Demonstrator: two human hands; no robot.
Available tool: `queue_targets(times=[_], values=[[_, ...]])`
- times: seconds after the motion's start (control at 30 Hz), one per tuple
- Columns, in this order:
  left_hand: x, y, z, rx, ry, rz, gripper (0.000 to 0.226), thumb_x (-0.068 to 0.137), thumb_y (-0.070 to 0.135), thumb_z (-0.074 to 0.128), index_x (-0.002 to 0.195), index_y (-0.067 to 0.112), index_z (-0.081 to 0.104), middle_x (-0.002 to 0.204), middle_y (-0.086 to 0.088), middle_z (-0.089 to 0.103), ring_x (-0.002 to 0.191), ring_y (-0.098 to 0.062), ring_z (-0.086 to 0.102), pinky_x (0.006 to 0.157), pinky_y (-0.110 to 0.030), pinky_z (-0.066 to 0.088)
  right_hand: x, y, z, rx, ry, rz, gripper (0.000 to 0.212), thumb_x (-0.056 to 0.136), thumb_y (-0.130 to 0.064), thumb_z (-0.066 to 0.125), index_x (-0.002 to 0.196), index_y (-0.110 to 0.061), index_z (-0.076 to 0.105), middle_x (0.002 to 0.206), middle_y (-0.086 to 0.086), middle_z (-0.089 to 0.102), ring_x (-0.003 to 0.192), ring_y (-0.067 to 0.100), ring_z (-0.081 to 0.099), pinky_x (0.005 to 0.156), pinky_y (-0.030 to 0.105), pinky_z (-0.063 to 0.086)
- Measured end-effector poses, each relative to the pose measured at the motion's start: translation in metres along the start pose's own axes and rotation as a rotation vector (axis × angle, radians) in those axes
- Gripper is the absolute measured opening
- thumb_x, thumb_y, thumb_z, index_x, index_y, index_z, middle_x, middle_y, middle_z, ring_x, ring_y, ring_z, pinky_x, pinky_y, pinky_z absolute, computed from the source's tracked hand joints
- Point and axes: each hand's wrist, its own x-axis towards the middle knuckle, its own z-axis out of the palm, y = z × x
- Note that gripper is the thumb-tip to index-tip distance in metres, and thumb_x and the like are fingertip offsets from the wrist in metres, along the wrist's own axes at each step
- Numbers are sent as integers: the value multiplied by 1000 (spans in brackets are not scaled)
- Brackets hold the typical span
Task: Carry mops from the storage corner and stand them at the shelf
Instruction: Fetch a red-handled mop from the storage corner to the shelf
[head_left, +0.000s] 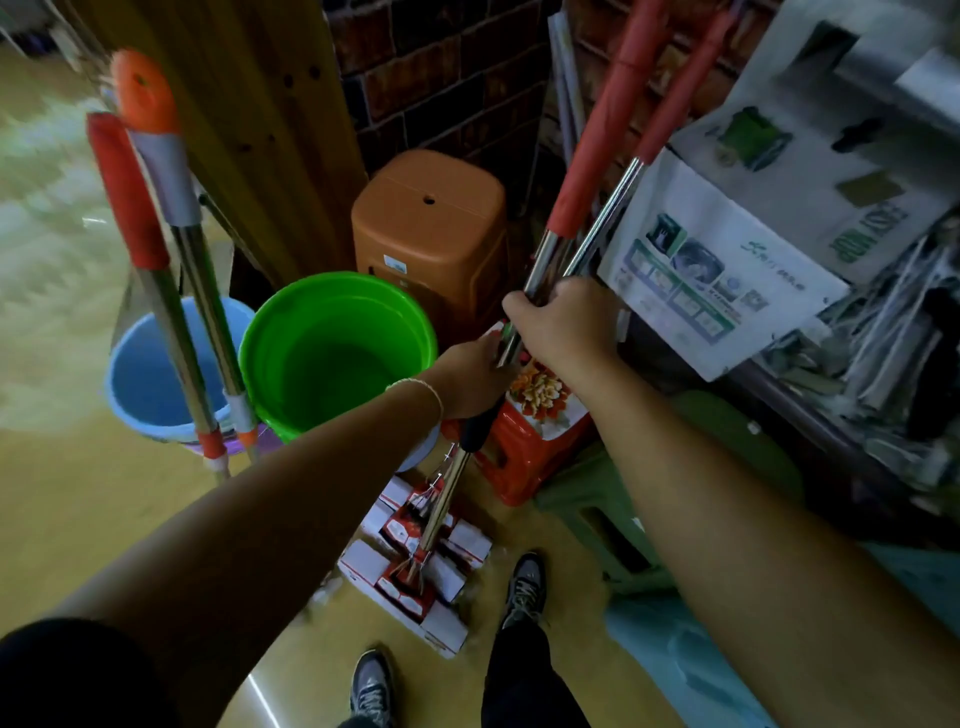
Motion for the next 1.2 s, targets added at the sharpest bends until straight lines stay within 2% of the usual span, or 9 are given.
queue_targets(times=[0.1, 0.23, 0.33, 0.47, 0.57, 0.73, 0.8, 1.0, 1.2], values=[[-35, -19, -3, -36, 22, 76, 30, 99, 37, 49, 115, 11, 53, 102, -12, 64, 82, -21, 53, 73, -29, 39, -41, -17, 11, 3, 56, -28, 35, 76, -46, 63, 60, -15, 60, 60, -2, 65, 61, 18, 66, 59, 34, 57], [-86, -50, -4, -49, -10, 125, 28, 99, 39, 48, 108, 13, 53, 96, -4, 56, 88, -21, 53, 75, -28, 38, -99, -39, 31, -19, 145, -110, 39, 75, -49, 58, 61, -13, 61, 62, 0, 67, 64, 24, 67, 63, 40, 57], [-117, -70, -3, -82, -16, 140, 24, 99, 40, 50, 99, 16, 51, 93, -4, 55, 86, -21, 53, 73, -28, 37, -134, -50, 41, -55, 212, -173, 36, 80, -46, 62, 68, -12, 67, 68, 2, 71, 72, 27, 68, 66, 36, 55], [-147, -82, -4, -55, -76, 189, 34, 98, 45, 49, 108, 13, 55, 98, -8, 61, 90, -26, 58, 79, -35, 47, -176, -57, 40, -43, 268, -235, 27, 84, -35, 72, 71, -12, 71, 68, 0, 71, 69, 20, 68, 62, 26, 47], [-167, -86, -6, -70, -129, 234, 38, 97, 46, 49, 115, 14, 55, 102, -9, 63, 94, -28, 61, 84, -41, 50, -202, -61, 37, -19, 259, -242, 22, 84, -30, 75, 69, -14, 69, 59, -10, 61, 60, 5, 54, 52, 11, 30], [-211, -89, 1, -87, -14, 337, 44, 94, 45, 52, 122, 10, 52, 108, -8, 64, 96, -27, 62, 84, -41, 51, -243, -61, 32, 2, 237, -345, 30, 82, -27, 76, 62, -28, 54, 55, -17, 49, 53, 2, 49, 50, 4, 29], [-230, -86, 6, -136, 27, 345, 36, 95, 36, 55, 121, 11, 53, 109, -7, 65, 98, -25, 62, 86, -41, 51, -257, -59, 31, 12, 237, -386, 38, 82, -26, 77, 58, -30, 47, 54, -15, 48, 53, 7, 51, 52, 18, 34], [-292, -68, 29, -163, 52, 326, 29, 98, 30, 52, 122, 14, 52, 101, 2, 60, 90, -16, 57, 79, -29, 46, -305, -40, 13, 46, 201, -534, 45, 81, -27, 76, 54, -31, 41, 47, -18, 40, 47, 9, 47, 50, 24, 36], [-352, -39, 53, -127, 153, 343, 33, 99, 26, 50, 126, 7, 50, 106, -2, 59, 95, -19, 57, 86, -35, 48, -351, -23, -19, 104, 161, -610, 43, 83, -45, 68, 60, -9, 65, 56, -2, 65, 56, 15, 64, 52, 35, 50]])
